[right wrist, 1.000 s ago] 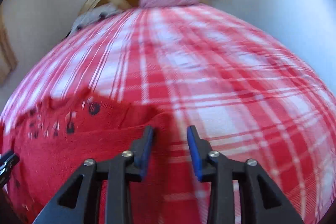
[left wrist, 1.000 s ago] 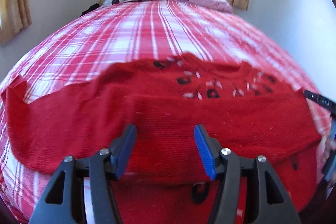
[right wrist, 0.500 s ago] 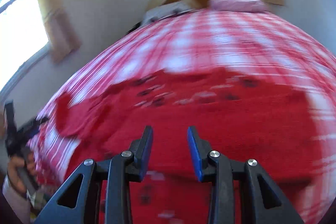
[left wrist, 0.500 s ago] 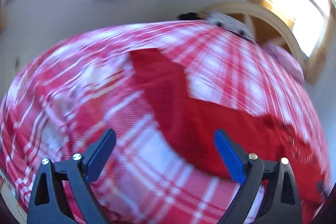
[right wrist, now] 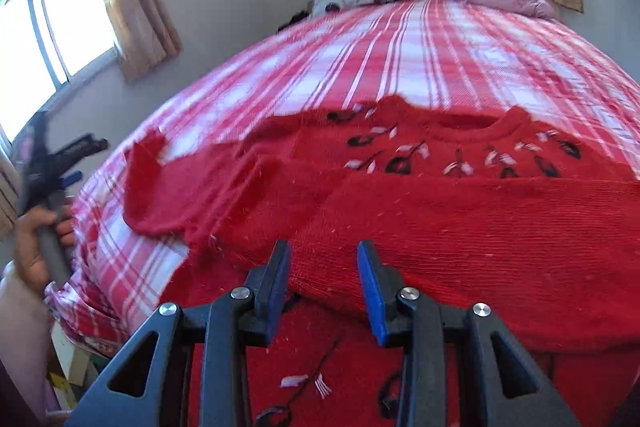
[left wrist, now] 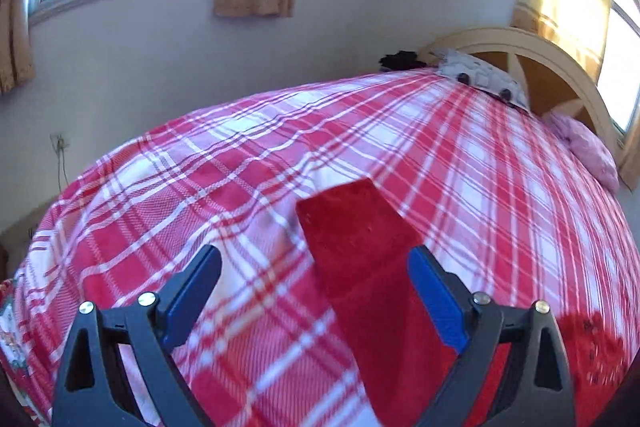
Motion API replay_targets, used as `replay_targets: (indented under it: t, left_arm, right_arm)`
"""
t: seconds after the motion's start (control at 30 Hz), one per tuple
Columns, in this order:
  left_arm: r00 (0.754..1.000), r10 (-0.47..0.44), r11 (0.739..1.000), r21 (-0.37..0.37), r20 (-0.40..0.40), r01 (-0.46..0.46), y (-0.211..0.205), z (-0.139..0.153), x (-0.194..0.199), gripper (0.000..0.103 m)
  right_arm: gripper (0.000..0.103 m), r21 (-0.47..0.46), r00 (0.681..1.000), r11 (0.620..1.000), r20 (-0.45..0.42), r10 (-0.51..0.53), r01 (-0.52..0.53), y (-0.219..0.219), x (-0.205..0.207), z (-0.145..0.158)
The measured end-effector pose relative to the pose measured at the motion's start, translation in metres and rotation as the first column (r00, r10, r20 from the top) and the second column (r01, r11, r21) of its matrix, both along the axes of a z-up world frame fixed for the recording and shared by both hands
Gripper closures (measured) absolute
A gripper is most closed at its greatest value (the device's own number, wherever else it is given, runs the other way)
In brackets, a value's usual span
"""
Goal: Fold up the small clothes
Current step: 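Grasp the other sleeve cuff with the left gripper and lift it, then fold the held sleeve across the sweater front with the left gripper, then release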
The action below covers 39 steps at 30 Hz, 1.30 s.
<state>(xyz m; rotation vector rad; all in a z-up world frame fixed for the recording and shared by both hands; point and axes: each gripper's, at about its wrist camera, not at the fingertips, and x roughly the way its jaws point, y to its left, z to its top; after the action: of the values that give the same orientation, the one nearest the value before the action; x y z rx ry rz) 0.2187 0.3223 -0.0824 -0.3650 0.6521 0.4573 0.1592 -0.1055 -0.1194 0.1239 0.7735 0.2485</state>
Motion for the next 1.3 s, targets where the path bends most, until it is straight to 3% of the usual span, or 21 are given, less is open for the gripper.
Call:
replay_targets:
  t: [0.13,0.17,0.33,0.37,0.4,0.47,0.57,0.83,1.1,1.2,1.3]
  left_arm:
    - [0.998,-0.023,0.986,-0.165,-0.063,0.012,0.030,-0.031,0.035,0.029]
    - [0.996,-0.044,0.979,-0.202,-0.073,0.029,0.033,-0.040,0.042,0.029]
    - [0.993,-0.055,0.996,-0.082,-0.108,0.046,0.018,-0.047,0.054,0.032]
    - [0.993,-0.057,0.995,-0.082,-0.101,0.049,0.018,-0.045,0.054,0.049]
    - [0.994,-0.054,0.996,-0.082,-0.098,0.046,0.019,-0.043,0.053,0.058]
    - [0.994,-0.070,0.992,-0.110,-0.082,0.060,0.025,-0.042,0.052,0.095]
    - [0.992,-0.112,0.984,-0.145,-0.062,0.102,0.033,-0.033,0.043,0.095]
    - [0.986,-0.108,0.970,-0.204,0.130,0.133,0.032,0.023,-0.004,0.096]
    - [0.961,-0.180,0.980,-0.048,0.211,0.194,-0.013,0.079,-0.027,0.096]
    - [0.933,-0.267,0.963,0.022,0.240,0.269,-0.055,0.094,-0.030,0.096]
    - [0.884,-0.387,0.922,0.093,0.263,0.376,-0.111,0.104,-0.032,0.096]
  right_arm:
    - [0.067,0.037,0.999,0.998,0.019,-0.042,0.041,-0.017,-0.013,0.010]
    - [0.067,0.049,0.999,0.998,0.013,-0.050,0.050,-0.020,-0.014,0.011]
    - [0.067,0.064,0.997,0.995,0.001,-0.072,0.072,-0.025,-0.019,0.012]
    - [0.067,0.060,0.997,0.995,0.000,-0.074,0.074,-0.025,-0.019,0.012]
    - [0.067,0.058,0.997,0.995,-0.003,-0.079,0.079,-0.024,-0.019,0.011]
    - [0.067,0.066,0.997,0.995,-0.013,-0.081,0.082,-0.024,-0.018,0.009]
    - [0.067,0.070,0.996,0.993,-0.019,-0.091,0.092,-0.025,-0.021,0.007]
    - [0.067,0.114,0.989,0.982,-0.018,-0.148,0.149,-0.045,-0.038,0.008]
    - [0.067,0.157,0.986,0.974,-0.017,-0.166,0.167,-0.053,-0.049,0.008]
    - [0.067,0.172,0.983,0.968,-0.012,-0.183,0.182,-0.060,-0.053,0.009]
    - [0.067,0.185,0.976,0.959,-0.004,-0.218,0.215,-0.072,-0.057,0.012]
